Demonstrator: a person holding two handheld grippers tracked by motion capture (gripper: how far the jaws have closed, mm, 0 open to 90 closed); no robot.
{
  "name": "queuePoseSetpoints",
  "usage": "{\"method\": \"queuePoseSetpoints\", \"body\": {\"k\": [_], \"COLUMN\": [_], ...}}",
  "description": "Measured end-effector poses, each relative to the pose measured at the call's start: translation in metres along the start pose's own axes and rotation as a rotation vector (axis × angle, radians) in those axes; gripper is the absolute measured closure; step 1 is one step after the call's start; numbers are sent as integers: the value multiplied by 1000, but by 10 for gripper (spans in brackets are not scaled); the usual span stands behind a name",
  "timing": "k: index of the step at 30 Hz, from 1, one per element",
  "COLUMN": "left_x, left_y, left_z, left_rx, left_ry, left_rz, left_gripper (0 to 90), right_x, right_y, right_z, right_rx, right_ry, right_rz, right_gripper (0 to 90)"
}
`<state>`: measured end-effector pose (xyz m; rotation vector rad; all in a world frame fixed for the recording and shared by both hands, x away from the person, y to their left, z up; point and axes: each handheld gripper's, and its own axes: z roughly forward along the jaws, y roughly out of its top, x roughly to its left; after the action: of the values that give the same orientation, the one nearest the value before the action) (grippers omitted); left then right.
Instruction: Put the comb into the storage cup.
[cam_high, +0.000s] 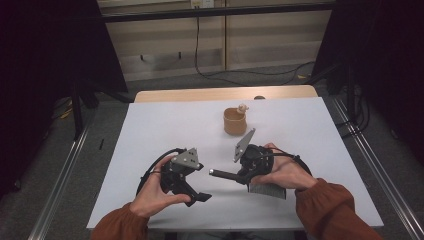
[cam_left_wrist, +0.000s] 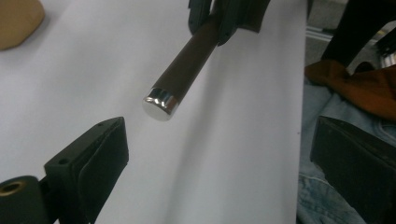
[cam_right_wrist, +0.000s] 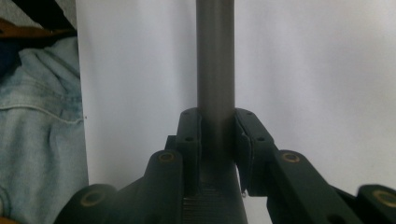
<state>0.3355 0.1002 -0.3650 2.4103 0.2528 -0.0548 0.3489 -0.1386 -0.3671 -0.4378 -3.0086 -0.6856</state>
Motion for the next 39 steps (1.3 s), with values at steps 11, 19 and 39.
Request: {"method": "queuePoseSetpoints", "body": {"k": [11, 19, 39], "left_x": [5, 19, 33], "left_y": [4, 6, 16], "left_z": [8, 16, 23], "left_rx": [80, 113, 160], "left_ry": [-16, -69, -133], "left_rz": [48, 30, 49], "left_gripper": [170, 254, 485], "right_x": [-1, -1, 6], "right_y": [8, 16, 24], "right_z": [11, 13, 17], "right_rx": [97, 111, 105], "right_ry": [19, 34, 22], "right_rz": [-55, -85, -146], "right_gripper": [729, 729, 729]}}
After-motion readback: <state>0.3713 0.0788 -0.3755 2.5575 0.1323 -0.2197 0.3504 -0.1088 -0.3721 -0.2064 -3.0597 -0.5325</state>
